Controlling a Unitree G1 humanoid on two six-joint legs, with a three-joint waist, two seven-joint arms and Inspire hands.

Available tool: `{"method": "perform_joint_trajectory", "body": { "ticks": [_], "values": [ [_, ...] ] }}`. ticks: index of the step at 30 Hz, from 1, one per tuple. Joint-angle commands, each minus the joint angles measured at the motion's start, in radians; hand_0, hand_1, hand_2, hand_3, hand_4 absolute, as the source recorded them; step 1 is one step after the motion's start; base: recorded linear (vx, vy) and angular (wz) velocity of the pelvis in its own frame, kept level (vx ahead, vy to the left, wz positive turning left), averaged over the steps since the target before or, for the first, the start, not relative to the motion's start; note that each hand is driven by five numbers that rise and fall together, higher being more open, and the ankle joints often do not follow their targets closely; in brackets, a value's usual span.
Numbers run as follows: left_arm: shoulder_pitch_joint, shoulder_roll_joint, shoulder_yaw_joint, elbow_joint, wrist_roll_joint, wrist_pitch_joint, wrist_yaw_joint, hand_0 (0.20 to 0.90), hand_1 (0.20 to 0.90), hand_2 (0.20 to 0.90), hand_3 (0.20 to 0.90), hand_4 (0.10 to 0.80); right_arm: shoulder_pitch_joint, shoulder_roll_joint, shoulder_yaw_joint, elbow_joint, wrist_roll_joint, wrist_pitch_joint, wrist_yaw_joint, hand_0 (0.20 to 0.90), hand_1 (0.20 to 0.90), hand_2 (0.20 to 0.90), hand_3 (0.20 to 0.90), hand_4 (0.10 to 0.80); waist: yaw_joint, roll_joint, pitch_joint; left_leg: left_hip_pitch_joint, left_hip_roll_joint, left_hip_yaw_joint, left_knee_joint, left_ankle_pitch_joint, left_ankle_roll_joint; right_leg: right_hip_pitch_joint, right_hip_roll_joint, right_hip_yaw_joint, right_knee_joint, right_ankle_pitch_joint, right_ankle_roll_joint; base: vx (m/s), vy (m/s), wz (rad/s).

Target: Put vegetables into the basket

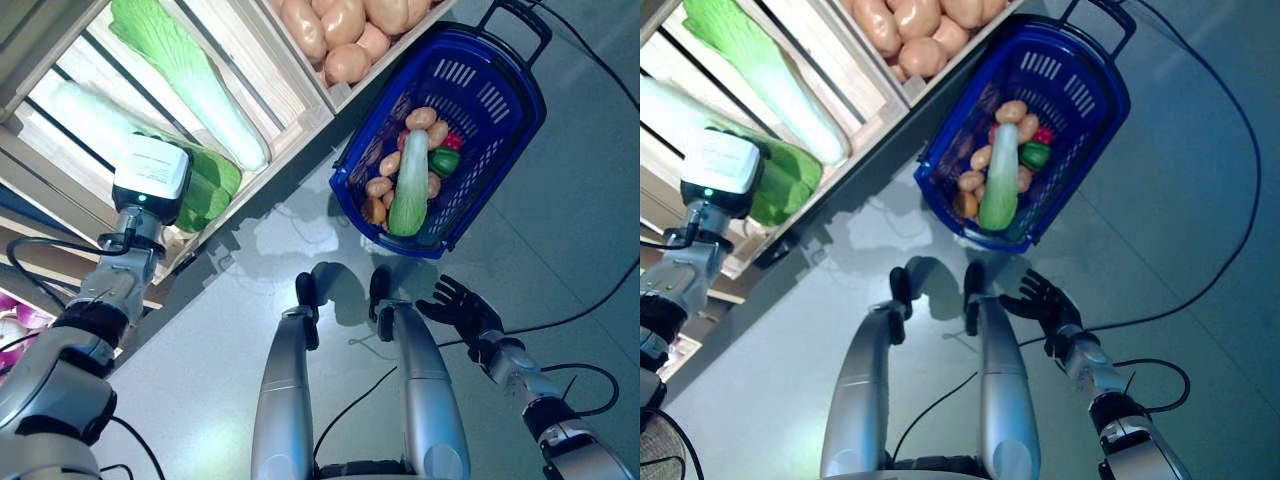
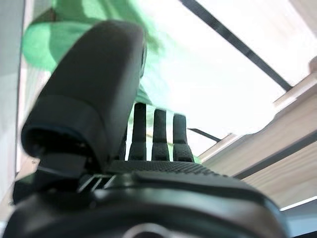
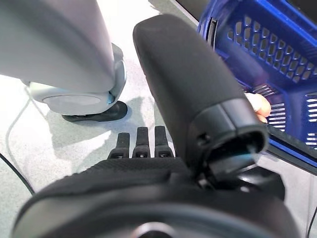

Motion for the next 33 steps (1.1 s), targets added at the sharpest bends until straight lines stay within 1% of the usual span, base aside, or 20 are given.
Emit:
{"method": "perform_joint_trajectory", "body": {
  "ticks": [1, 3, 6, 7, 8, 9, 12, 14, 15, 18, 21, 23, 26, 27, 29, 30, 31, 32, 33],
  "values": [
    [-0.013, 0.079, 0.033, -0.015, -0.040, 0.004, 0.010, 0.300, 0.300, 0.300, 0.300, 0.400, 0.074, -0.036, -0.030, -0.056, 0.050, -0.035, -0.036, 0.900, 0.900, 0.900, 0.900, 0.800, 0.011, -0.008, -0.002, 0.031, -0.011, 0.045, -0.045, -0.016, -0.013, 0.072, -0.023, 0.003, -0.096, 0.048, 0.026, 0.000, 0.000, 0.00],
    [-0.015, 0.075, 0.034, -0.008, -0.052, -0.003, 0.008, 0.300, 0.300, 0.300, 0.300, 0.400, 0.074, -0.036, -0.031, -0.042, 0.048, -0.040, -0.032, 0.900, 0.900, 0.900, 0.900, 0.800, 0.011, -0.009, -0.002, 0.040, -0.011, 0.048, -0.045, -0.018, -0.013, 0.082, -0.024, 0.002, -0.099, 0.048, 0.025, 0.000, 0.000, 0.00],
    [0.002, 0.063, 0.037, -0.014, -0.054, -0.040, 0.017, 0.300, 0.300, 0.300, 0.300, 0.400, 0.075, -0.032, -0.036, -0.019, 0.043, -0.044, -0.021, 0.900, 0.900, 0.900, 0.900, 0.800, 0.013, -0.010, -0.002, 0.071, -0.015, 0.047, -0.057, -0.017, -0.014, 0.115, -0.023, 0.003, -0.117, 0.050, 0.028, 0.008, -0.013, 0.00],
    [0.012, 0.062, 0.043, -0.026, -0.083, -0.054, 0.037, 0.300, 0.300, 0.300, 0.300, 0.400, 0.077, -0.029, -0.037, -0.016, 0.035, -0.042, -0.017, 0.900, 0.900, 0.900, 0.900, 0.800, 0.013, -0.013, -0.002, 0.090, -0.016, 0.047, -0.072, -0.012, -0.016, 0.133, -0.021, 0.004, -0.133, 0.055, 0.031, -0.055, -0.033, 0.01],
    [0.012, 0.062, 0.047, -0.030, -0.096, -0.060, 0.043, 0.300, 0.300, 0.300, 0.300, 0.400, 0.075, -0.028, -0.038, -0.016, 0.034, -0.043, -0.016, 0.900, 0.900, 0.900, 0.900, 0.800, 0.013, -0.014, -0.002, 0.080, -0.016, 0.053, -0.083, 0.014, -0.009, 0.125, -0.022, -0.001, -0.146, 0.079, 0.024, -0.039, -0.048, 0.03],
    [0.020, 0.052, 0.065, -0.040, -0.137, -0.095, 0.062, 0.300, 0.300, 0.300, 0.300, 0.400, 0.078, -0.019, -0.036, -0.003, 0.035, -0.047, -0.022, 0.900, 0.900, 0.900, 0.900, 0.800, 0.014, -0.020, -0.002, 0.118, -0.020, 0.055, -0.114, 0.024, -0.014, 0.164, -0.022, -0.003, -0.185, 0.090, 0.031, -0.029, -0.046, 0.05],
    [0.029, 0.036, 0.095, -0.044, -0.187, -0.164, 0.112, 0.300, 0.300, 0.300, 0.300, 0.400, 0.078, -0.002, -0.039, 0.018, 0.026, -0.049, -0.033, 0.900, 0.900, 0.900, 0.900, 0.800, 0.019, -0.034, -0.002, 0.205, -0.035, 0.062, -0.192, 0.048, -0.021, 0.262, -0.024, -0.015, -0.288, 0.120, 0.046, 0.039, -0.048, 0.04],
    [0.031, 0.030, 0.102, -0.053, -0.229, -0.196, 0.137, 0.300, 0.300, 0.300, 0.300, 0.400, 0.081, 0.007, -0.036, 0.033, 0.024, -0.061, -0.039, 0.900, 0.900, 0.900, 0.900, 0.800, 0.026, -0.037, -0.002, 0.247, -0.040, 0.066, -0.231, 0.062, -0.022, 0.308, -0.030, -0.024, -0.329, 0.133, 0.052, 0.027, -0.040, 0.01],
    [0.037, 0.021, 0.111, -0.060, -0.248, -0.226, 0.145, 0.300, 0.300, 0.300, 0.300, 0.400, 0.085, 0.015, -0.040, 0.050, 0.024, -0.069, -0.040, 0.900, 0.900, 0.900, 0.900, 0.800, 0.032, -0.039, -0.011, 0.287, -0.048, 0.065, -0.272, 0.073, -0.023, 0.347, -0.034, -0.035, -0.364, 0.142, 0.060, 0.034, -0.032, 0.02],
    [0.072, -0.002, 0.147, -0.086, -0.297, -0.288, 0.152, 0.300, 0.300, 0.300, 0.300, 0.400, 0.098, 0.031, -0.043, 0.064, 0.027, -0.071, -0.056, 0.900, 0.900, 0.900, 0.900, 0.800, 0.044, -0.040, -0.037, 0.351, -0.054, 0.068, -0.344, 0.091, -0.023, 0.404, -0.039, -0.050, -0.414, 0.151, 0.068, 0.050, -0.033, 0.00],
    [0.137, -0.022, 0.209, -0.146, -0.319, -0.354, 0.168, 0.300, 0.300, 0.300, 0.300, 0.400, 0.128, 0.059, -0.062, 0.095, 0.001, -0.067, -0.068, 0.900, 0.900, 0.900, 0.900, 0.800, 0.059, -0.049, -0.069, 0.441, -0.055, 0.068, -0.448, 0.122, -0.027, 0.495, -0.046, -0.071, -0.496, 0.173, 0.083, 0.086, -0.056, 0.04],
    [0.169, -0.018, 0.231, -0.190, -0.337, -0.367, 0.164, 0.300, 0.300, 0.300, 0.300, 0.400, 0.147, 0.067, -0.070, 0.102, -0.004, -0.071, -0.070, 0.900, 0.900, 0.900, 0.900, 0.800, 0.066, -0.052, -0.085, 0.479, -0.053, 0.069, -0.493, 0.132, -0.028, 0.531, -0.045, -0.078, -0.530, 0.182, 0.090, 0.083, -0.051, 0.04],
    [0.266, -0.043, 0.296, -0.292, -0.373, -0.395, 0.176, 0.300, 0.300, 0.300, 0.300, 0.400, 0.196, 0.094, -0.097, 0.114, -0.031, -0.094, -0.075, 0.900, 0.900, 0.900, 0.900, 0.800, 0.081, -0.053, -0.126, 0.569, -0.049, 0.062, -0.599, 0.151, -0.031, 0.619, -0.040, -0.096, -0.613, 0.200, 0.102, 0.102, -0.061, 0.09],
    [0.310, -0.060, 0.327, -0.339, -0.406, -0.418, 0.180, 0.300, 0.300, 0.300, 0.300, 0.400, 0.218, 0.107, -0.109, 0.113, -0.044, -0.112, -0.074, 0.900, 0.900, 0.900, 0.900, 0.800, 0.087, -0.054, -0.149, 0.602, -0.047, 0.058, -0.638, 0.162, -0.034, 0.655, -0.038, -0.105, -0.649, 0.210, 0.106, 0.091, -0.061, 0.01],
    [0.362, -0.091, 0.360, -0.400, -0.407, -0.414, 0.169, 0.300, 0.300, 0.300, 0.300, 0.400, 0.243, 0.118, -0.123, 0.107, -0.052, -0.125, -0.078, 0.900, 0.900, 0.900, 0.900, 0.800, 0.095, -0.056, -0.174, 0.643, -0.048, 0.049, -0.667, 0.162, -0.036, 0.700, -0.036, -0.114, -0.680, 0.214, 0.112, 0.125, -0.060, 0.10],
    [0.401, -0.112, 0.380, -0.441, -0.421, -0.433, 0.174, 0.300, 0.300, 0.300, 0.300, 0.400, 0.261, 0.125, -0.134, 0.099, -0.053, -0.134, -0.079, 0.900, 0.900, 0.900, 0.900, 0.800, 0.098, -0.058, -0.195, 0.669, -0.049, 0.045, -0.688, 0.167, -0.035, 0.728, -0.035, -0.121, -0.705, 0.223, 0.115, 0.153, -0.062, 0.18],
    [0.423, -0.128, 0.395, -0.467, -0.436, -0.440, 0.169, 0.300, 0.300, 0.300, 0.300, 0.400, 0.273, 0.130, -0.141, 0.088, -0.054, -0.141, -0.077, 0.900, 0.900, 0.900, 0.900, 0.800, 0.101, -0.060, -0.205, 0.687, -0.048, 0.043, -0.699, 0.164, -0.036, 0.748, -0.036, -0.125, -0.716, 0.224, 0.118, 0.098, -0.043, 0.13],
    [0.428, -0.130, 0.398, -0.472, -0.441, -0.444, 0.170, 0.300, 0.300, 0.300, 0.300, 0.400, 0.275, 0.130, -0.142, 0.086, -0.054, -0.141, -0.077, 0.900, 0.900, 0.900, 0.900, 0.800, 0.100, -0.061, -0.208, 0.687, -0.048, 0.043, -0.701, 0.167, -0.035, 0.749, -0.036, -0.127, -0.720, 0.228, 0.118, 0.109, -0.056, 0.11],
    [0.474, -0.163, 0.441, -0.526, -0.512, -0.476, 0.147, 0.300, 0.300, 0.300, 0.300, 0.400, 0.294, 0.143, -0.154, 0.053, -0.060, -0.149, -0.081, 0.900, 0.900, 0.900, 0.900, 0.800, 0.106, -0.068, -0.235, 0.710, -0.047, 0.038, -0.706, 0.164, -0.033, 0.772, -0.036, -0.131, -0.728, 0.230, 0.120, 0.093, -0.057, 0.20]
  ]
}}
